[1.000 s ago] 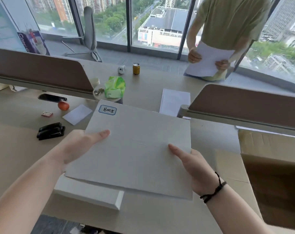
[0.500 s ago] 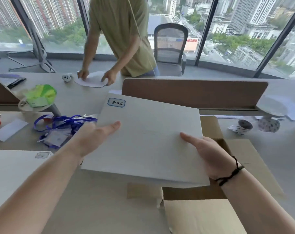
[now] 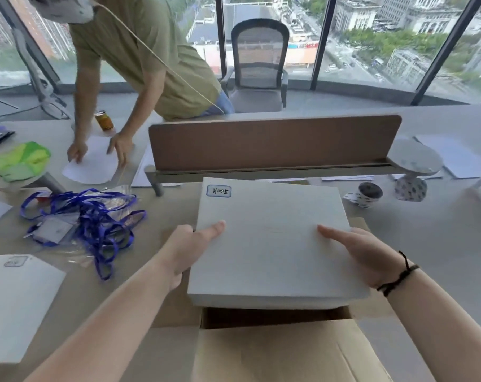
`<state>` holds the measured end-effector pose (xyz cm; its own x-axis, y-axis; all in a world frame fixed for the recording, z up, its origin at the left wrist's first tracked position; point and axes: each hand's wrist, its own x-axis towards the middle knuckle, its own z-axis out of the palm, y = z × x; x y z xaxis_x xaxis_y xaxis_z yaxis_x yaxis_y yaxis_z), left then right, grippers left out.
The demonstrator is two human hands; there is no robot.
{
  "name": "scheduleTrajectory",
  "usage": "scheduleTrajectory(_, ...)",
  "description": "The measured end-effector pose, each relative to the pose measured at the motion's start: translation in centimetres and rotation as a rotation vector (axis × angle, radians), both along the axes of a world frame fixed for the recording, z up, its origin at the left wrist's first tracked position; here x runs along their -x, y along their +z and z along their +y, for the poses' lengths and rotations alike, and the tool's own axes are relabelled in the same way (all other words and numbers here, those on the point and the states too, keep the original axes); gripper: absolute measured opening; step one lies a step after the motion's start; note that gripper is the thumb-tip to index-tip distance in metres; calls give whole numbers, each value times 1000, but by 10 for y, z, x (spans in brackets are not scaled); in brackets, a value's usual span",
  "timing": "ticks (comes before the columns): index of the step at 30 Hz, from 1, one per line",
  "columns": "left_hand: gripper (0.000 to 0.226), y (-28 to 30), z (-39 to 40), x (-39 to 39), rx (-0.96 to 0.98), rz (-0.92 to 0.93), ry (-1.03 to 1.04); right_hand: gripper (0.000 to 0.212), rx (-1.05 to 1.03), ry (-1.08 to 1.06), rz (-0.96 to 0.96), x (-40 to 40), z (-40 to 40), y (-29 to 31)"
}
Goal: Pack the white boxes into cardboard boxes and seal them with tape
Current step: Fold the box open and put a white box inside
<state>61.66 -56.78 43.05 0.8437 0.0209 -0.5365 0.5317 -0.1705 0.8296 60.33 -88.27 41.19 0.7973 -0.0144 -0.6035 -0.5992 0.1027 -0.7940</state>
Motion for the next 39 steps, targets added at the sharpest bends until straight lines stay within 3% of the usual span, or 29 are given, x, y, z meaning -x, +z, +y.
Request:
scheduleTrajectory(9,20,-32,-18,3,35,116,52,34,51,28,56,-7,-15,-37)
scheduleTrajectory(19,18,-103,-9,0,-212,80,56,5,299,66,80,-22,7,-78)
scheduleTrajectory(21,21,-111,-10,-1,-311,64,24,8,385,88,87,-25,9,-94)
scheduleTrajectory(25,16,-120,-14,-2,-426,30,-64,43,549,138,123,-26,15,-123)
scheduleTrajectory(29,13,-122,-22,-2,-490,19,-141,45,665,136,112,-22,28,-125)
scheduleTrajectory(31,21,-122,-26,-1,-495,49,-149,40,689,134,112,-21,31,-125)
scheduleTrajectory(35,71,-123,-31,8,-468,113,-213,49,730,115,64,-14,31,-128)
scheduleTrajectory(37,73,-117,-35,16,-446,97,-252,60,740,81,27,-6,33,-129)
scheduleTrajectory(39,66,-114,-35,23,-449,60,-313,56,758,24,-34,3,36,-128)
